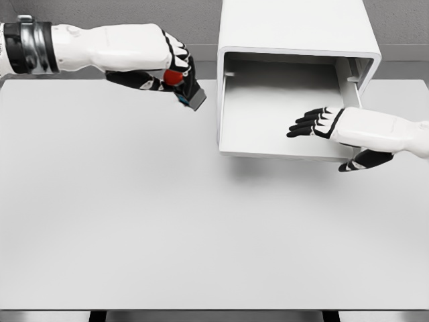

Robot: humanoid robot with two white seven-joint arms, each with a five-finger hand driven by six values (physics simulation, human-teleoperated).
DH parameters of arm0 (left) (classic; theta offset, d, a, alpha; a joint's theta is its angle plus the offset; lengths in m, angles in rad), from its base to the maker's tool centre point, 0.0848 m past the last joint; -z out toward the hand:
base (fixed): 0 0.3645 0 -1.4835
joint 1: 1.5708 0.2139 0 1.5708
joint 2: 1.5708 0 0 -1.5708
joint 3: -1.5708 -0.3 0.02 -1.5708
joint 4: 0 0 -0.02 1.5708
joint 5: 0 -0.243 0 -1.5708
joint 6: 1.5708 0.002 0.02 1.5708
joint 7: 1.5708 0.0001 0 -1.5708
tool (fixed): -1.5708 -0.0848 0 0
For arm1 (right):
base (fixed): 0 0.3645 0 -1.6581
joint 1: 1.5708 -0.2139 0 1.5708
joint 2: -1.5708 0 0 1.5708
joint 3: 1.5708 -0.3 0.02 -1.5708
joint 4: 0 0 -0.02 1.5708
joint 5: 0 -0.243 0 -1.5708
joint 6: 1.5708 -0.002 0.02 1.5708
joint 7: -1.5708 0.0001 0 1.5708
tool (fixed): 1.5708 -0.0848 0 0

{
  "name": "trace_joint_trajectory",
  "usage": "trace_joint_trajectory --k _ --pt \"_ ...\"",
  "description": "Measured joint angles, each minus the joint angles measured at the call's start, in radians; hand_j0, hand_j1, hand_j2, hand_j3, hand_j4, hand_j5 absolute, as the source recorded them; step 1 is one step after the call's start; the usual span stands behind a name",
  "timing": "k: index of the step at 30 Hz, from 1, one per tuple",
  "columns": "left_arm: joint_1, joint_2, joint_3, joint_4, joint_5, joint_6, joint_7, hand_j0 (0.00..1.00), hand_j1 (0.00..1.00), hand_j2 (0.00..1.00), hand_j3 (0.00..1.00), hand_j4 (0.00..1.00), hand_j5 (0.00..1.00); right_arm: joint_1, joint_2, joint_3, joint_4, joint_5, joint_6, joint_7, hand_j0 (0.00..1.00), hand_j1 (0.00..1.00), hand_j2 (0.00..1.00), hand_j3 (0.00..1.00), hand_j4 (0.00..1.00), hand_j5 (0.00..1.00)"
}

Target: Slide open multi-storey tabletop storage cabinets and put open load switch and slide close multi-storey tabletop storage cabinets

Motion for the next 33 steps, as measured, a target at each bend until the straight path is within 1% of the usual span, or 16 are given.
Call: trace_joint_trajectory --k 3,8,9,13,19,21,26,30,33 --pt "-0.003 -0.019 0.000 0.000 0.000 0.000 0.000 0.45 0.45 0.45 0.45 0.45 0.45 0.000 -0.001 0.004 -0.002 0.000 0.000 -0.001 1.00 1.00 1.00 1.00 1.00 1.00" --pt "-0.029 -0.052 -0.004 0.004 0.000 0.000 -0.001 0.45 0.45 0.45 0.45 0.45 0.45 0.002 -0.003 0.005 -0.002 0.000 0.000 -0.001 1.00 1.00 1.00 1.00 1.00 1.00" --pt "-0.054 -0.060 -0.016 0.009 0.001 0.001 -0.001 0.45 0.45 0.45 0.45 0.45 0.45 0.005 -0.003 0.005 -0.002 0.000 0.000 -0.001 1.00 1.00 1.00 1.00 1.00 1.00" --pt "-0.063 -0.107 -0.051 0.038 -0.007 0.000 -0.003 0.45 0.45 0.45 0.45 0.45 0.45 0.005 -0.005 0.002 -0.003 0.000 0.000 -0.003 1.00 1.00 1.00 1.00 1.00 1.00" --pt "-0.067 -0.165 -0.063 0.074 -0.026 0.000 -0.003 0.45 0.45 0.45 0.45 0.45 0.45 0.008 -0.006 -0.002 -0.003 0.000 0.000 -0.019 1.00 1.00 1.00 1.00 1.00 1.00" --pt "-0.083 -0.186 -0.070 0.090 -0.032 0.000 -0.003 0.45 0.45 0.45 0.45 0.45 0.45 0.009 -0.006 -0.003 -0.003 0.000 0.000 -0.021 1.00 1.00 1.00 1.00 1.00 1.00" --pt "-0.094 -0.233 -0.094 0.122 -0.055 0.000 -0.003 0.45 0.45 0.45 0.45 0.45 0.45 0.014 -0.012 -0.004 -0.003 -0.001 0.000 -0.024 1.00 1.00 1.00 1.00 1.00 1.00" --pt "-0.095 -0.259 -0.100 0.135 -0.074 0.000 -0.003 0.45 0.45 0.45 0.45 0.45 0.45 0.014 -0.014 -0.005 -0.003 -0.001 0.000 -0.024 1.00 1.00 1.00 1.00 1.00 1.00" --pt "-0.117 -0.274 -0.117 0.139 -0.088 0.000 -0.003 0.45 0.45 0.45 0.45 0.45 0.45 0.015 -0.016 -0.005 -0.003 -0.002 0.000 -0.024 1.00 1.00 1.00 1.00 1.00 1.00"
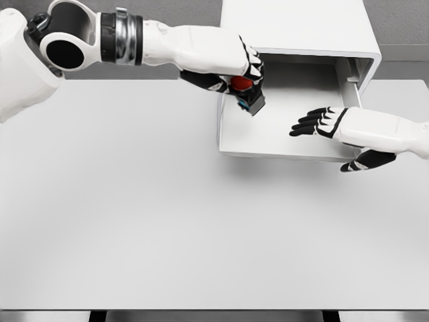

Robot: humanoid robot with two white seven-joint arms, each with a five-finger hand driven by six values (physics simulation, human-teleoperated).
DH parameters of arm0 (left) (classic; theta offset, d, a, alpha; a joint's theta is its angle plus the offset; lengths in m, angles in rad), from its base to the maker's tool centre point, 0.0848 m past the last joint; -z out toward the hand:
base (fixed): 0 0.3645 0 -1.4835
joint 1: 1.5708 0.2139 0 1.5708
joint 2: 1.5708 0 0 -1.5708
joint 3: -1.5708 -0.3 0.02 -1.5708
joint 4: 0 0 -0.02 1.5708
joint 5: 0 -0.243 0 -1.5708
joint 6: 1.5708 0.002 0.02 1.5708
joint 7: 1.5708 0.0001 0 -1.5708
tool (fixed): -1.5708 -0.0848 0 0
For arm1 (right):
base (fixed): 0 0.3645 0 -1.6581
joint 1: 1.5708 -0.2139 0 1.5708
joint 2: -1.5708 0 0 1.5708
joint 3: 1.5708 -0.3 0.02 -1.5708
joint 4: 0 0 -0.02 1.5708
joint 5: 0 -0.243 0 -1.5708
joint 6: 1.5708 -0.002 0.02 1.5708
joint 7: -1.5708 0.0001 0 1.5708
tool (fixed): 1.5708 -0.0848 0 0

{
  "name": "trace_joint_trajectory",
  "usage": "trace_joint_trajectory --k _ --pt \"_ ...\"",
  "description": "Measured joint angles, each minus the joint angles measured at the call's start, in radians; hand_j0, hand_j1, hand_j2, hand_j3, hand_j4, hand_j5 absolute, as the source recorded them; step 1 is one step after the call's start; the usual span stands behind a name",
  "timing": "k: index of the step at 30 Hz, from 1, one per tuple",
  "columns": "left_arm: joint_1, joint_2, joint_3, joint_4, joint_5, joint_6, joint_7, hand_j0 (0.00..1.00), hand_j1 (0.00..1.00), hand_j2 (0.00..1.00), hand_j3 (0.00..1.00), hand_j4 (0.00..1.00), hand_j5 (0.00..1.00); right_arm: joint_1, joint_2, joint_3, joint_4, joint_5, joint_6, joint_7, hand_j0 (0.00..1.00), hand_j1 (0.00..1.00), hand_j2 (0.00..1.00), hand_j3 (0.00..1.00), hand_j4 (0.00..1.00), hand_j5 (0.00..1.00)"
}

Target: Slide open multi-storey tabletop storage cabinets and put open load switch and slide close multi-storey tabletop storage cabinets

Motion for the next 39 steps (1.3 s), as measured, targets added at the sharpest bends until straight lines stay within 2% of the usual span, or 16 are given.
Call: trace_joint_trajectory --k 8,31,32,33,34,39 --pt "-0.009 -0.035 -0.033 0.013 -0.027 -0.001 -0.001 0.45 0.45 0.45 0.45 0.45 0.45 0.002 -0.007 0.000 0.000 0.000 0.000 -0.007 1.00 1.00 1.00 1.00 1.00 1.00" --pt "-0.014 -0.117 -0.037 0.097 -0.087 0.000 -0.001 0.47 0.47 0.47 0.47 0.47 0.47 0.006 -0.014 0.000 0.000 0.000 0.000 -0.026 1.00 1.00 1.00 1.00 1.00 1.00" --pt "-0.015 -0.119 -0.037 0.098 -0.088 0.000 -0.001 0.52 0.52 0.52 0.52 0.52 0.52 0.006 -0.014 0.000 0.000 0.000 0.000 -0.027 1.00 1.00 1.00 1.00 1.00 1.00" --pt "-0.018 -0.121 -0.037 0.099 -0.088 0.000 -0.001 0.61 0.61 0.61 0.61 0.61 0.61 0.006 -0.014 0.000 0.000 0.000 0.000 -0.027 1.00 1.00 1.00 1.00 1.00 1.00" --pt "-0.018 -0.122 -0.037 0.100 -0.088 0.000 0.000 0.98 0.98 0.98 0.98 0.98 0.98 0.006 -0.014 0.000 0.000 0.000 0.000 -0.027 1.00 1.00 1.00 1.00 1.00 1.00" --pt "-0.017 -0.124 -0.032 0.101 -0.085 0.000 0.005 1.00 1.00 1.00 1.00 1.00 1.00 0.006 -0.014 0.000 0.000 0.000 0.000 -0.028 1.00 1.00 1.00 1.00 1.00 1.00"
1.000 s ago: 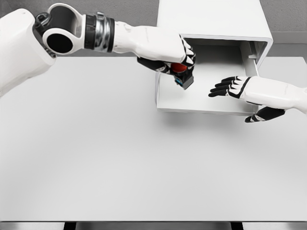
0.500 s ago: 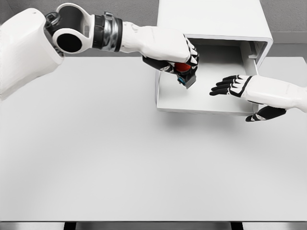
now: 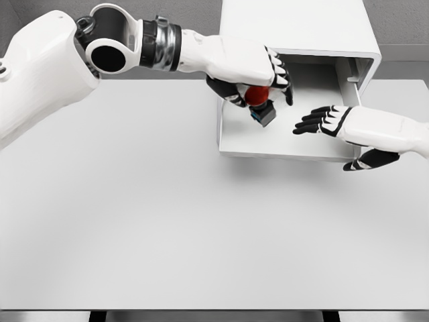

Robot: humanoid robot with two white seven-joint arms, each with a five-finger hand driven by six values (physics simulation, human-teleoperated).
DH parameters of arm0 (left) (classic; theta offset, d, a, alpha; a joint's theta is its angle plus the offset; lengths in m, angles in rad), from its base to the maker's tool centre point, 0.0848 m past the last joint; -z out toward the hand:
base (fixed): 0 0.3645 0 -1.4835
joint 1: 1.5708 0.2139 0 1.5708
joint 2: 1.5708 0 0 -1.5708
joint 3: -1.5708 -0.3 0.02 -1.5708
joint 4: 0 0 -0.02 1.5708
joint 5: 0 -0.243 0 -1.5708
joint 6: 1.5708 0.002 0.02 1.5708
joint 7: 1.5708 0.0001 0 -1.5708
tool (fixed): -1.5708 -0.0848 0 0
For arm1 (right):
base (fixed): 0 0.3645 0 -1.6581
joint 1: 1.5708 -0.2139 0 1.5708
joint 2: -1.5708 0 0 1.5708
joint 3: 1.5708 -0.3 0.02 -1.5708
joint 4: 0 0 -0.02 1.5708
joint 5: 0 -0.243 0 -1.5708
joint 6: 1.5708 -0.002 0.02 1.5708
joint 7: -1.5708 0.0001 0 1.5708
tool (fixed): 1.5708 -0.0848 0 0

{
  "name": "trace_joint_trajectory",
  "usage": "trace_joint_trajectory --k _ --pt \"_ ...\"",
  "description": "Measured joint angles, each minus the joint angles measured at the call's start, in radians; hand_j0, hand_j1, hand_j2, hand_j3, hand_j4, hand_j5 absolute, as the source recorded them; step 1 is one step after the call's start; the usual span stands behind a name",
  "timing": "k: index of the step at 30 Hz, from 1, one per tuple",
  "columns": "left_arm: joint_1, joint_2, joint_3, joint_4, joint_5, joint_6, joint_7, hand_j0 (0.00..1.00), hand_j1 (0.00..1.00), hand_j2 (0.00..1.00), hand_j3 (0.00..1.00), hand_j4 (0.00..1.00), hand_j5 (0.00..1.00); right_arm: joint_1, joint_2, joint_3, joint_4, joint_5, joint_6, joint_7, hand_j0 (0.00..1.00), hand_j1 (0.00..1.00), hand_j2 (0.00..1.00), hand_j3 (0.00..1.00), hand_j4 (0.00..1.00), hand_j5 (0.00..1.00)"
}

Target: Slide open multi-storey tabletop storage cabinets and put open load switch and slide close multi-storey tabletop storage cabinets

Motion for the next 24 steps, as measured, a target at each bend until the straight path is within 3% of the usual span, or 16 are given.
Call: trace_joint_trajectory --k 10,16,20,21,24 --pt "0.009 -0.001 0.015 -0.023 0.027 0.000 0.005 1.00 1.00 1.00 1.00 1.00 1.00 0.000 0.001 0.000 0.000 0.000 0.000 0.000 1.00 1.00 1.00 1.00 1.00 1.00" --pt "0.015 0.040 0.014 -0.141 0.086 0.000 0.006 1.00 1.00 1.00 1.00 1.00 1.00 0.000 0.001 0.000 0.000 0.000 0.000 -0.001 1.00 1.00 1.00 1.00 1.00 1.00" --pt "0.043 0.152 0.018 -0.264 0.163 0.000 0.006 1.00 1.00 1.00 1.00 1.00 1.00 0.001 0.002 0.001 0.000 0.000 0.000 -0.002 1.00 1.00 1.00 1.00 1.00 1.00" --pt "0.089 0.193 0.034 -0.296 0.187 -0.001 0.007 1.00 1.00 1.00 1.00 1.00 1.00 0.002 0.003 0.001 0.000 0.000 0.000 -0.002 1.00 1.00 1.00 1.00 1.00 1.00" --pt "0.336 0.347 0.173 -0.358 0.258 -0.002 0.010 1.00 1.00 1.00 1.00 1.00 1.00 0.002 0.003 0.002 0.000 0.000 0.000 -0.002 1.00 1.00 1.00 1.00 1.00 1.00"
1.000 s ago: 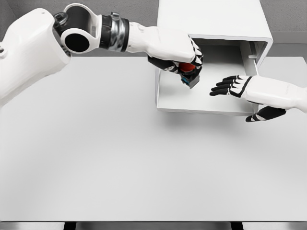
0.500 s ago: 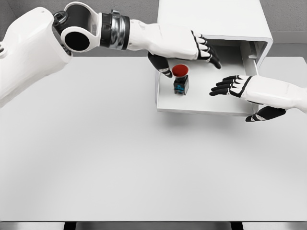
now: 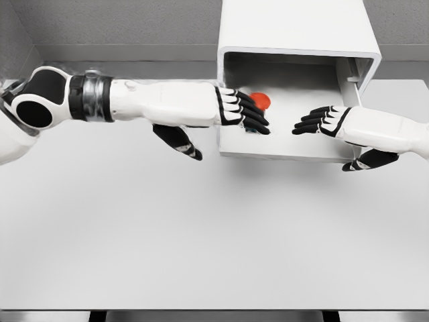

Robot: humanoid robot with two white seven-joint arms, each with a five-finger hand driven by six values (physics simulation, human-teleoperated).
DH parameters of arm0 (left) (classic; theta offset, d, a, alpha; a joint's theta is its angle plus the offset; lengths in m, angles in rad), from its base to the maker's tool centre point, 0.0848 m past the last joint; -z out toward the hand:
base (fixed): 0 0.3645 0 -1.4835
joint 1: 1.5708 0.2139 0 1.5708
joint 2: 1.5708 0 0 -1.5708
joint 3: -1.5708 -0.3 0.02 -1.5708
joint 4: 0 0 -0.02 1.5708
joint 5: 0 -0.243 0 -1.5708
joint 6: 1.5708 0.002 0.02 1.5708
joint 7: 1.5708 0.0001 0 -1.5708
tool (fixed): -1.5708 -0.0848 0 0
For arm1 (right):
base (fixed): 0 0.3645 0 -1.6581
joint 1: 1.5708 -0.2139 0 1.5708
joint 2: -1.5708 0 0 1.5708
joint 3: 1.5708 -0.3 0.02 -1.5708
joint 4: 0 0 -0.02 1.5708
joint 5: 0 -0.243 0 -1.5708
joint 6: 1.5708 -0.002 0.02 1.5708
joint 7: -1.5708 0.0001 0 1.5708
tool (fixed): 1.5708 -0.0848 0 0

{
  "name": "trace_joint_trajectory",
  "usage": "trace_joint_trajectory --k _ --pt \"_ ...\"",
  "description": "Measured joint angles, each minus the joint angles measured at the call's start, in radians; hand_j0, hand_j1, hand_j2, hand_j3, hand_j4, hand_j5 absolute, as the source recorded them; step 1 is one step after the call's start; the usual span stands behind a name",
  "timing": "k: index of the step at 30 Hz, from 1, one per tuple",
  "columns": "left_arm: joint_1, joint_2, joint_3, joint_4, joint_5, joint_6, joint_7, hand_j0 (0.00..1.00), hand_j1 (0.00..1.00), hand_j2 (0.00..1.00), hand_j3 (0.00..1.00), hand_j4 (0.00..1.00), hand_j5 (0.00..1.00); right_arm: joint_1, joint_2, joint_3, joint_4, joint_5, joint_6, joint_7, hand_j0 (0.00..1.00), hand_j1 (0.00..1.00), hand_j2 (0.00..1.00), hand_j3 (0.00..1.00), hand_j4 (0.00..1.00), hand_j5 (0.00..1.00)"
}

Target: Slide open multi-storey tabletop storage cabinets and put open load switch and slide close multi-storey tabletop storage cabinets

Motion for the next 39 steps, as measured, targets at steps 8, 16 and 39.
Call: trace_joint_trajectory --k 8,16,39 --pt "0.465 0.269 0.356 -0.015 0.124 0.001 0.002 1.00 1.00 1.00 1.00 1.00 1.00 0.001 0.002 0.002 0.000 -0.004 0.000 -0.014 1.00 1.00 1.00 1.00 1.00 1.00" --pt "0.586 0.283 0.425 0.041 0.129 0.002 -0.006 1.00 1.00 1.00 1.00 1.00 1.00 0.009 0.008 0.007 0.000 -0.006 0.000 -0.034 1.00 1.00 1.00 1.00 1.00 1.00" --pt "0.594 0.265 0.446 0.047 0.108 0.002 -0.052 1.00 1.00 1.00 1.00 1.00 1.00 0.000 0.055 -0.002 0.021 -0.009 0.000 -0.026 1.00 1.00 1.00 1.00 1.00 1.00"
